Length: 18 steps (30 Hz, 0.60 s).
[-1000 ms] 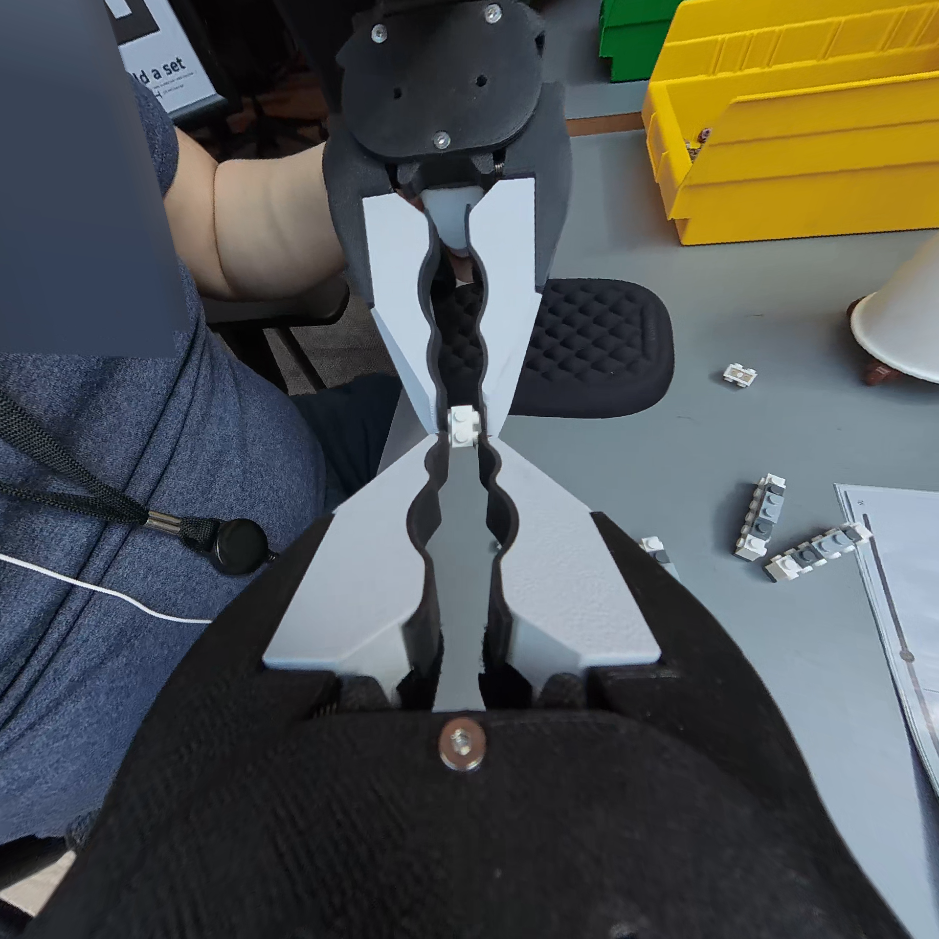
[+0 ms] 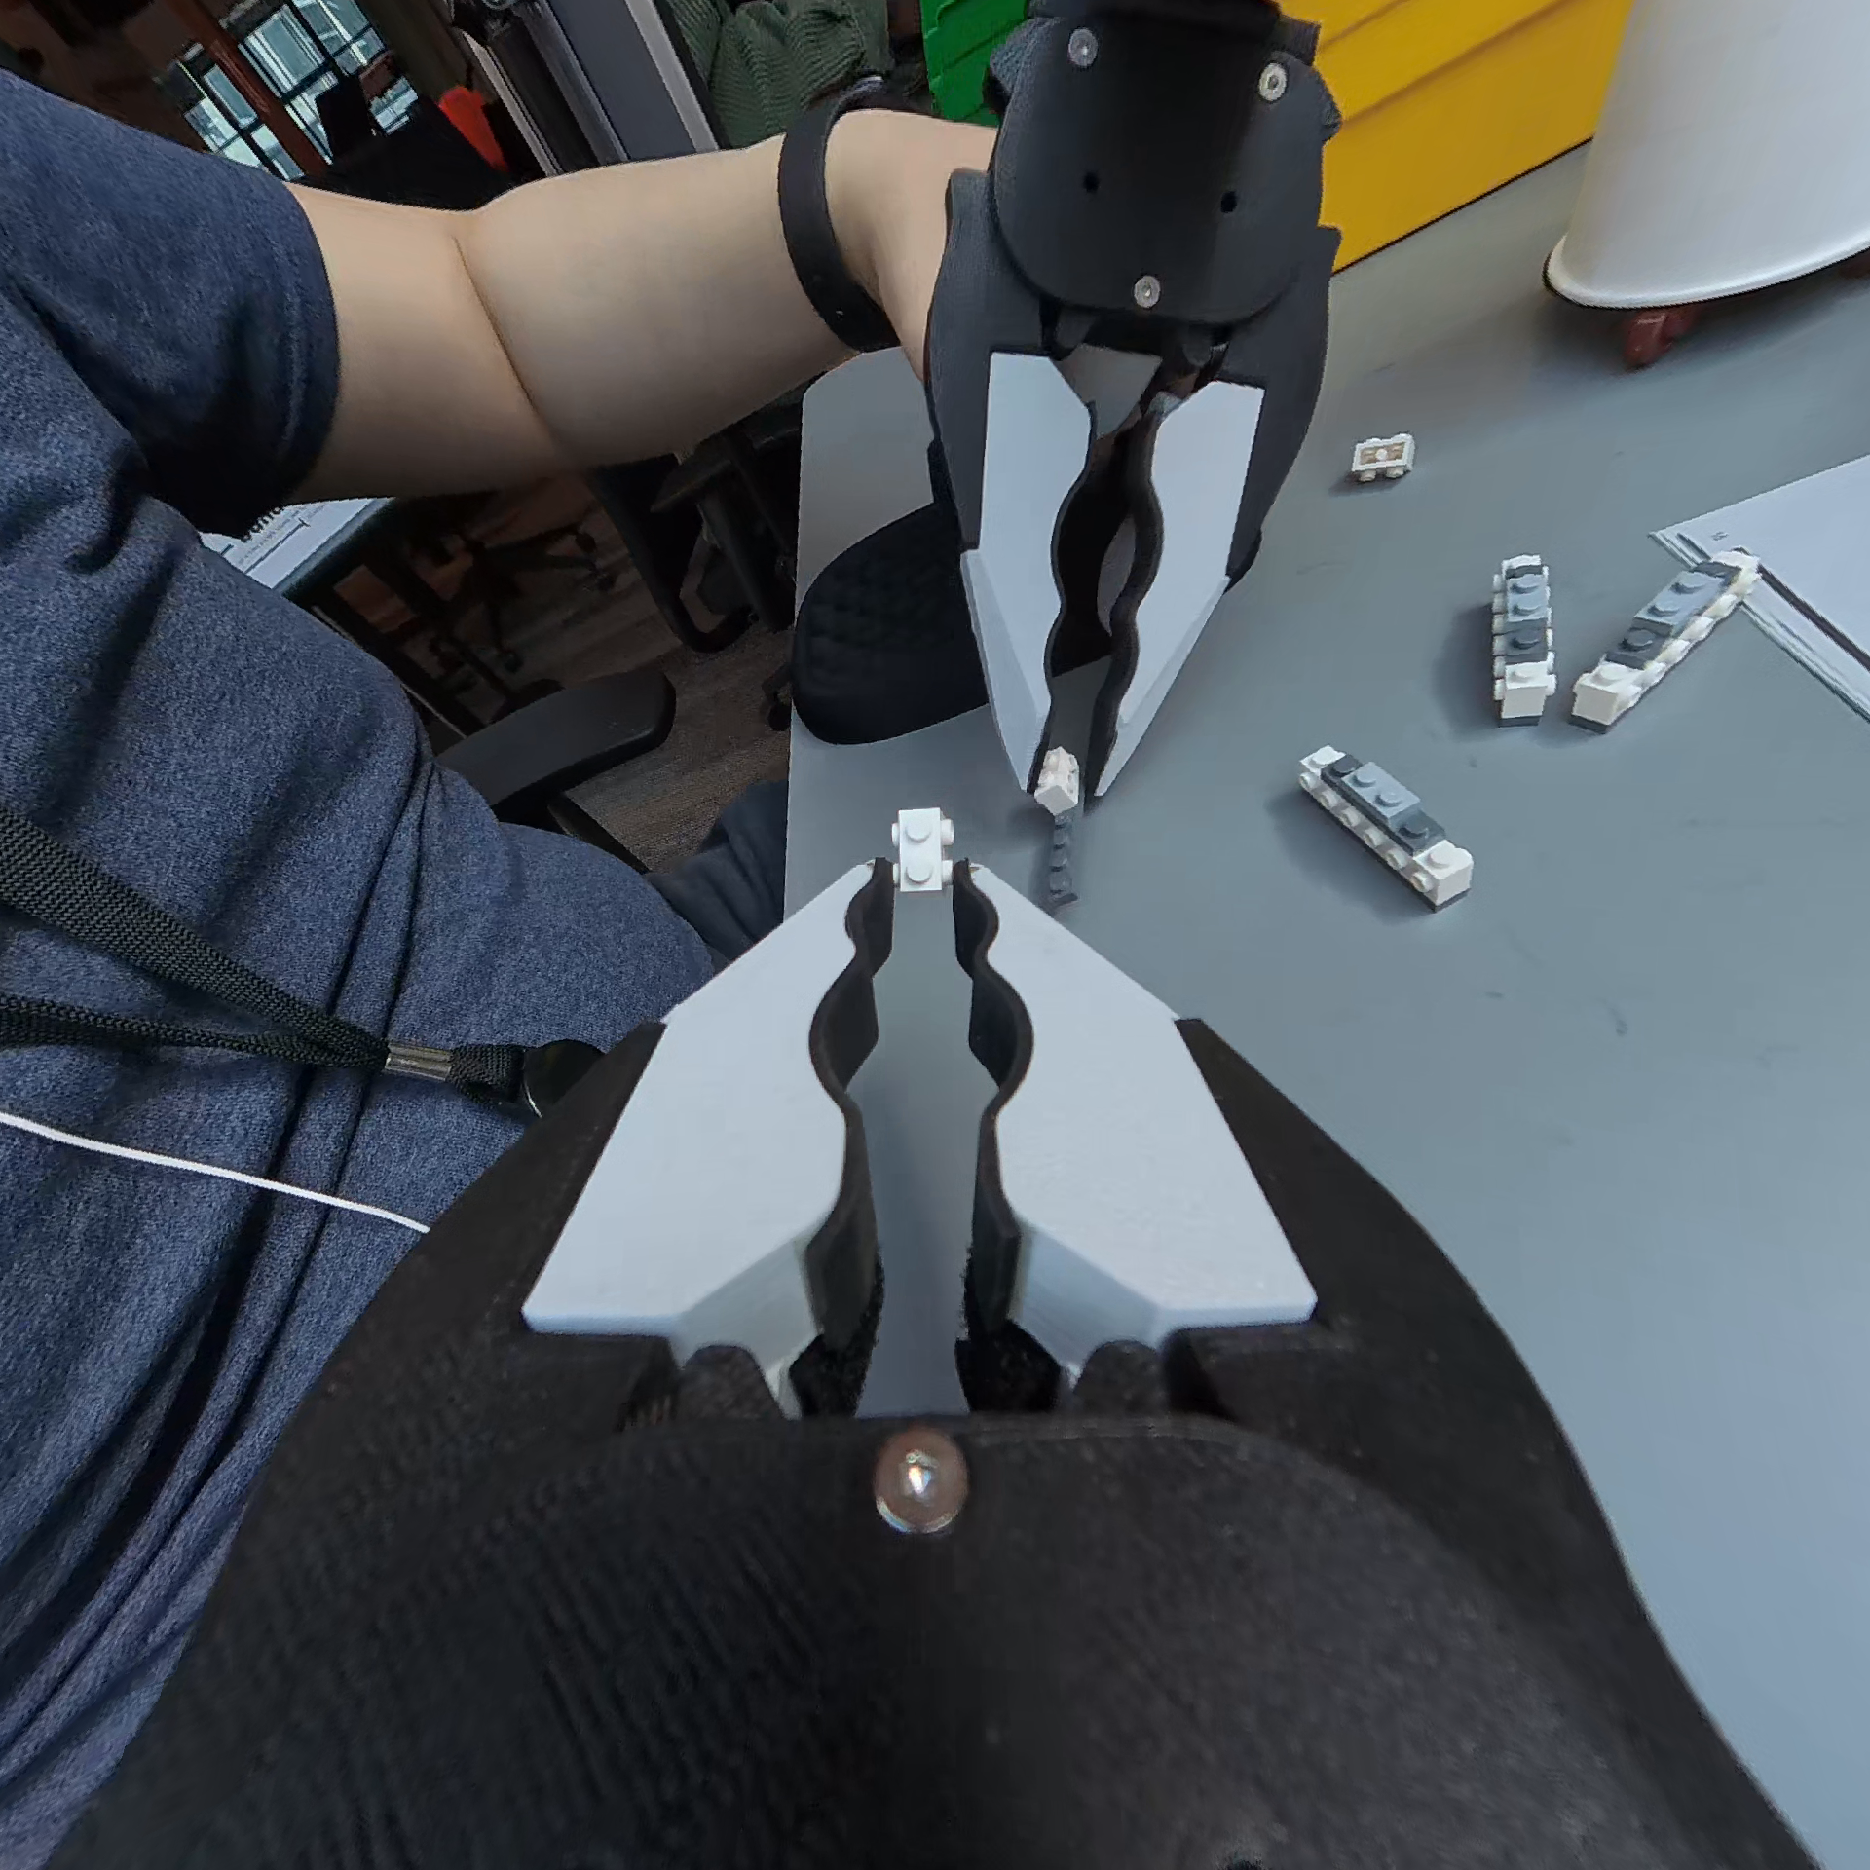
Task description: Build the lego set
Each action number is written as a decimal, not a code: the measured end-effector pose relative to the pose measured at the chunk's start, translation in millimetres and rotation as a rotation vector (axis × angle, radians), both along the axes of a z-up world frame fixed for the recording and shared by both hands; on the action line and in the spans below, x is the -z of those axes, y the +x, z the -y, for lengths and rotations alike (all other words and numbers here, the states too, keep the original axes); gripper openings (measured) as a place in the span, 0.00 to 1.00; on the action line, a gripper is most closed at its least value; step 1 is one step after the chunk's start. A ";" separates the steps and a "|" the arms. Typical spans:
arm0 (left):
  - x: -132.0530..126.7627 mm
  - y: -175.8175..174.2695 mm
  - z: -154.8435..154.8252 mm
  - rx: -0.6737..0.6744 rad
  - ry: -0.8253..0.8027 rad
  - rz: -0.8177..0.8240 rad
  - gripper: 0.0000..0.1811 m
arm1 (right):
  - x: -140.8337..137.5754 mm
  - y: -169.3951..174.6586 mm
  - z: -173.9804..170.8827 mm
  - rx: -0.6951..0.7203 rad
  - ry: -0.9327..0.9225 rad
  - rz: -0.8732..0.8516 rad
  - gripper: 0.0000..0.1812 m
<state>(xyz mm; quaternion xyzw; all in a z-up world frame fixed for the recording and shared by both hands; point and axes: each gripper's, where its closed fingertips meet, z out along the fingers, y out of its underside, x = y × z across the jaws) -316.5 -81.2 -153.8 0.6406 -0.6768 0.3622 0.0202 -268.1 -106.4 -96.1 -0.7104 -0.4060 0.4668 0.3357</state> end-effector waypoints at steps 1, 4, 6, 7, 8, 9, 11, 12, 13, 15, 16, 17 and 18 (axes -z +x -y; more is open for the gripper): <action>-1.9 0.6 -2.1 -0.019 -0.017 0.011 0.08 | 1.8 -0.8 0.9 -0.004 -0.006 -0.001 0.05; 0.0 -4.8 -7.7 -0.047 0.012 0.011 0.14 | 5.9 -2.7 2.7 -0.011 -0.013 -0.008 0.05; 3.5 -8.6 -10.0 -0.056 0.046 0.009 0.14 | 9.1 -3.9 1.5 -0.011 -0.014 0.000 0.05; 3.8 -8.9 -12.3 -0.062 0.074 0.020 0.15 | 10.6 -5.2 0.1 -0.010 -0.010 0.008 0.05; 2.4 -8.6 -15.1 -0.067 0.113 0.043 0.16 | 11.6 -6.8 -1.4 -0.010 0.000 0.016 0.05; 0.2 -8.5 -17.4 -0.066 0.159 0.073 0.17 | 12.7 -8.7 -2.7 -0.010 0.014 0.026 0.05; -0.9 -11.4 -18.1 -0.039 0.255 0.116 0.21 | 14.6 -12.9 -5.1 -0.008 0.047 0.044 0.06; 0.4 -12.5 -17.8 -0.026 0.300 0.126 0.21 | 15.1 -14.8 -7.7 0.002 0.067 0.048 0.06; 1.7 -11.5 -17.9 -0.025 0.339 0.141 0.20 | 16.4 -16.4 -11.7 0.019 0.085 0.056 0.06; 1.9 -5.1 -18.5 -0.040 0.389 0.186 0.19 | 22.5 -18.2 -22.4 0.064 0.110 0.101 0.06; 2.4 -2.6 -17.7 -0.043 0.396 0.203 0.18 | 25.4 -20.4 -25.2 0.068 0.117 0.125 0.06; 4.3 -1.5 -16.8 -0.040 0.399 0.207 0.17 | 28.4 -23.4 -26.4 0.063 0.125 0.149 0.06; 7.5 -1.3 -16.0 -0.029 0.406 0.203 0.16 | 32.0 -26.4 -27.5 0.060 0.135 0.179 0.06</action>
